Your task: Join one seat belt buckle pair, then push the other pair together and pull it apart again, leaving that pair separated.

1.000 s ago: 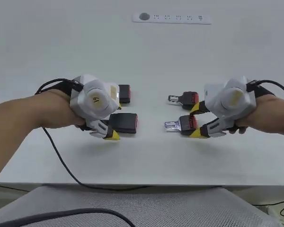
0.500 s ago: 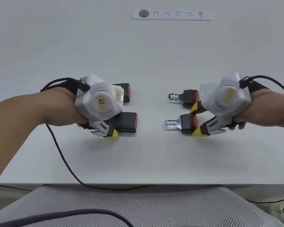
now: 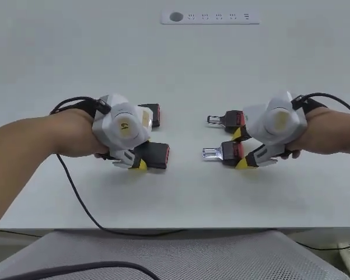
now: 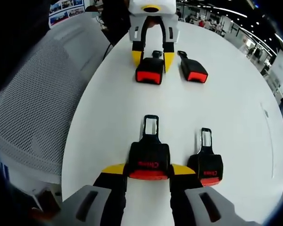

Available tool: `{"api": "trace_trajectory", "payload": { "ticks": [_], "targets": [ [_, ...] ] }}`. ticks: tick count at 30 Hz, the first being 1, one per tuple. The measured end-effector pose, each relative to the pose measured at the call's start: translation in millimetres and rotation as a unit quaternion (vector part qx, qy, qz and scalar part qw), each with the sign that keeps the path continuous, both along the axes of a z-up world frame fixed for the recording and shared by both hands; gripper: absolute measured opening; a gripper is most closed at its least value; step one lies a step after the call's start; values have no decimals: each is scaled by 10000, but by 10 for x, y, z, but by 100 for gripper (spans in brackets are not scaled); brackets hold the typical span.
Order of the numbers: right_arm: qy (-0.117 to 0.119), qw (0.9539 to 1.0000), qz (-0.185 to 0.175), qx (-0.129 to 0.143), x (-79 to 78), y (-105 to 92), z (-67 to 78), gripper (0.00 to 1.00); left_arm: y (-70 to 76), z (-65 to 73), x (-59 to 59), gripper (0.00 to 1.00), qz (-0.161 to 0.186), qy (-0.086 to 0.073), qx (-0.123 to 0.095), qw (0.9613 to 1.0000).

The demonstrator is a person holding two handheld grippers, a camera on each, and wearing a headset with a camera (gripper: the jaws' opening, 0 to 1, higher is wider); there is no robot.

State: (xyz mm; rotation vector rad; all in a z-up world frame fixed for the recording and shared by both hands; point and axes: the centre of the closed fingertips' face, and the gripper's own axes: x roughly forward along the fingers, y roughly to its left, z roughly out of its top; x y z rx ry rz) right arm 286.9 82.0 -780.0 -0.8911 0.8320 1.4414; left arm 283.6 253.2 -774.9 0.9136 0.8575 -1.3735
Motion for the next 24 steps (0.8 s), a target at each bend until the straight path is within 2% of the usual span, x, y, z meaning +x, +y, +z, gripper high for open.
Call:
{"api": "trace_trajectory", "payload": {
  "ticks": [9,14,24],
  "targets": [
    [16,10000,-86,-30,12,2,-11,32,6,1,-4,34,-16,-39,-65,10000],
    [13,9998,-169,-95,14,-4,-10,32,26,-2,10,34,169,-15,-187,9997],
    [6,9994,-273,-204,11,1,10,32,27,-12,3,34,209,34,-164,9996]
  ]
}}
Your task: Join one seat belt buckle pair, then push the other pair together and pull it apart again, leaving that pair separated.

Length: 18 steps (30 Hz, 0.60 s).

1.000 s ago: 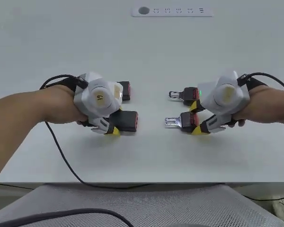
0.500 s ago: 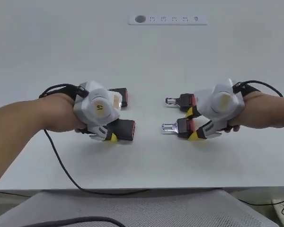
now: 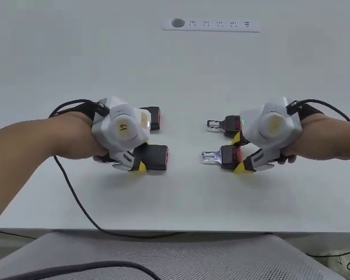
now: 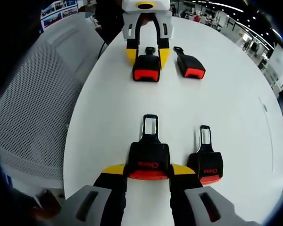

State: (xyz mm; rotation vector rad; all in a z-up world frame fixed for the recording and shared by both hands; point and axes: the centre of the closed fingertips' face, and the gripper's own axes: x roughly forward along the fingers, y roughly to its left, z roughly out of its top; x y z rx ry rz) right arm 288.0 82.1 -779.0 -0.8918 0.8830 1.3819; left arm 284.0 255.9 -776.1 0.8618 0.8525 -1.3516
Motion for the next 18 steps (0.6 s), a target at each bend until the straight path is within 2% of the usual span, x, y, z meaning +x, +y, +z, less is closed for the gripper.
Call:
{"api": "trace_trajectory", "payload": {
  "ticks": [7,18],
  "targets": [
    [-33,10000,-35,24,-1,31,4,32,-6,20,-12,34,37,26,-66,10000],
    [-16,9998,-83,197,-72,270,6,32,-12,25,-23,34,109,0,-44,9999]
  ]
}}
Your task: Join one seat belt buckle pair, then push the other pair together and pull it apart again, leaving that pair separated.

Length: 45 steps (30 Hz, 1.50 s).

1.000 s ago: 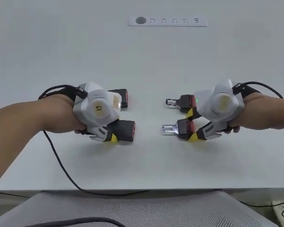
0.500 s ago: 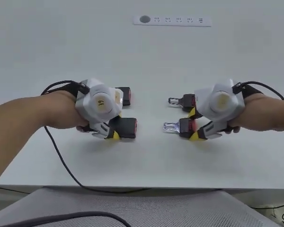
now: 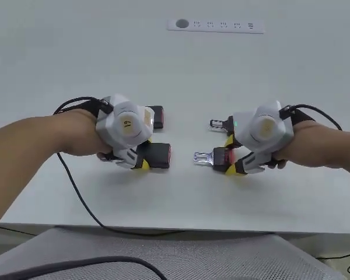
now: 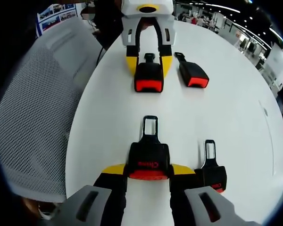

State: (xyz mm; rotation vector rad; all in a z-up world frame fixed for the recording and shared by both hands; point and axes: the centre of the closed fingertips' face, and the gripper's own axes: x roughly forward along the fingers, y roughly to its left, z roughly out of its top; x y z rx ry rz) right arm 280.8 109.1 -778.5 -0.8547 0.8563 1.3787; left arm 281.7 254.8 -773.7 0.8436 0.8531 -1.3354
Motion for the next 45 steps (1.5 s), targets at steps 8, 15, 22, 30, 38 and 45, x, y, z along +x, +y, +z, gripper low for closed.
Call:
{"api": "trace_trajectory", "payload": {
  "ticks": [8,15,22,30,38,45],
  "targets": [
    [-48,9999,-46,99,-44,186,10,32,-1,5,4,34,36,13,39,10000],
    [-98,9997,-125,178,-54,334,11,32,11,0,10,34,60,37,88,9999],
    [-153,9997,-94,194,-48,486,21,32,15,-7,16,34,104,53,110,9999],
    [-211,9994,-27,278,-15,558,51,32,5,-11,26,34,87,50,130,9999],
    [-126,9992,-2,375,-2,622,34,32,-6,-26,47,34,91,57,34,9999],
    [-34,9992,-19,408,23,648,26,32,-26,-31,45,34,-6,75,121,9999]
  ]
}}
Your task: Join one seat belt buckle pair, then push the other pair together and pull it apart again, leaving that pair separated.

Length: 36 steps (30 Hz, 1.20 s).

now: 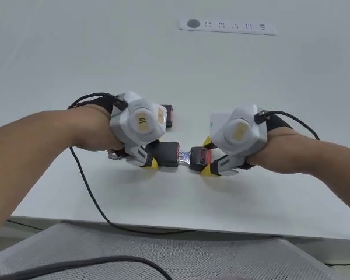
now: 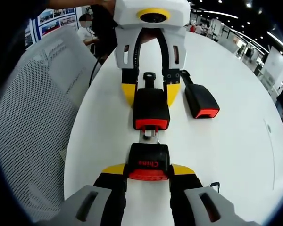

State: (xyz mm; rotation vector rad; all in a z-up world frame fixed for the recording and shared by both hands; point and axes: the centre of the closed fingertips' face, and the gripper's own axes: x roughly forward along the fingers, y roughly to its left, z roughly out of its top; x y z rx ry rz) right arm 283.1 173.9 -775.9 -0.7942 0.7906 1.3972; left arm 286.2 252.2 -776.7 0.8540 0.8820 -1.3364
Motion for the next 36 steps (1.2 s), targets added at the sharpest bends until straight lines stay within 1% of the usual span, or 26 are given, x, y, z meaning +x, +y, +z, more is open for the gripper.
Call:
{"api": "trace_trajectory", "payload": {
  "ticks": [4,6,9,18,20,23,26,29,31,36],
  "targets": [
    [-10,10000,66,-43,-9,-6,-10,31,-8,-2,-17,34,-46,16,-28,10000],
    [-44,9999,121,-9,-5,-1,-7,31,-10,-7,-17,34,-86,9,-62,9999],
    [-39,9999,90,29,-3,-12,-13,30,-15,-9,-18,34,-100,13,-90,9999],
    [-192,9998,88,27,-5,47,-7,29,-19,0,-28,33,-112,38,-93,9999],
    [-168,9999,37,18,-1,42,-10,29,-21,3,-27,33,-106,40,-94,9999],
    [-190,9998,70,10,-6,55,-11,29,-20,2,-27,33,-124,35,-85,9999],
    [-176,9998,60,10,-21,81,-5,29,-15,7,-24,32,-102,43,-111,9999],
    [-160,9998,5,78,-19,128,-2,29,-15,19,-35,32,-104,40,-161,9998],
    [-159,9998,-3,85,-18,167,-6,29,-15,14,-32,32,-114,35,-156,9998],
    [-153,9998,-3,87,-3,194,-20,29,-17,15,-38,32,-114,29,-147,9998]
  ]
}}
